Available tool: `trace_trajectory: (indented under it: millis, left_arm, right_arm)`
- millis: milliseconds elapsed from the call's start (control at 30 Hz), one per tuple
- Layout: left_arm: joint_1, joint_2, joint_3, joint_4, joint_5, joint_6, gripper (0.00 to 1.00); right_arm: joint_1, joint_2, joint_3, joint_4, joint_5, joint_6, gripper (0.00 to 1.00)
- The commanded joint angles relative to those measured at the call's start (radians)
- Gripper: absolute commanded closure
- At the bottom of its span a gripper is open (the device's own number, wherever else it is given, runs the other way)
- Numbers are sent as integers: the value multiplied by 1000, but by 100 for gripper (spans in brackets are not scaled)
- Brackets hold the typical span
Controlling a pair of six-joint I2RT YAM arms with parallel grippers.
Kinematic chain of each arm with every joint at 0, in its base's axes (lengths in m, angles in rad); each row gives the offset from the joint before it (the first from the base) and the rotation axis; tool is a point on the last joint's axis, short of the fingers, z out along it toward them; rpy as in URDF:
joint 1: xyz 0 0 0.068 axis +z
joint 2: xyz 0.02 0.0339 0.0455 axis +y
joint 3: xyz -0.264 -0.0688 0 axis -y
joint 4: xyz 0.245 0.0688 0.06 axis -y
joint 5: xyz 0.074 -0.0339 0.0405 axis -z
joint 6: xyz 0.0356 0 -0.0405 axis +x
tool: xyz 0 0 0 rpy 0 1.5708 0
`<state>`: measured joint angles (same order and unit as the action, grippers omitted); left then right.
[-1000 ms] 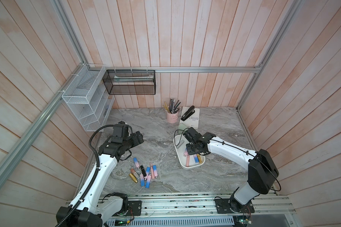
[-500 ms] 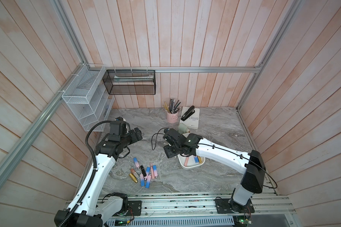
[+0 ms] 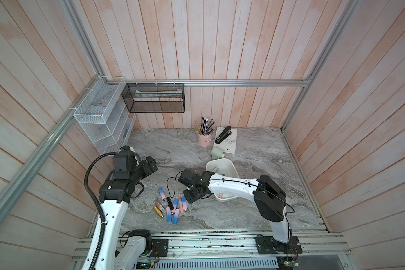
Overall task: Put the lipstick into the storage box
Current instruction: Pick up the lipstick at the center of the board.
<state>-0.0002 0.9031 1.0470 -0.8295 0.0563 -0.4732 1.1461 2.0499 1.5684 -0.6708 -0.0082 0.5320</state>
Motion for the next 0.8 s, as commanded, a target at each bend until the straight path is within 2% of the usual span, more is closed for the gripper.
trace_trajectory:
  millis: [0,567,767]
  left_arm:
    - [3,-26,-30,-17,34,-21,5]
    - [3,-64,-55,-40,59,-30,5]
    - [3,-66,-50,-39,63,-25,5]
  right_arm:
    - [19,31,32,21,-42,14,55]
    - [42,109,36,52,-86,38,56]
    - [40,133,40,7,-45,49,69]
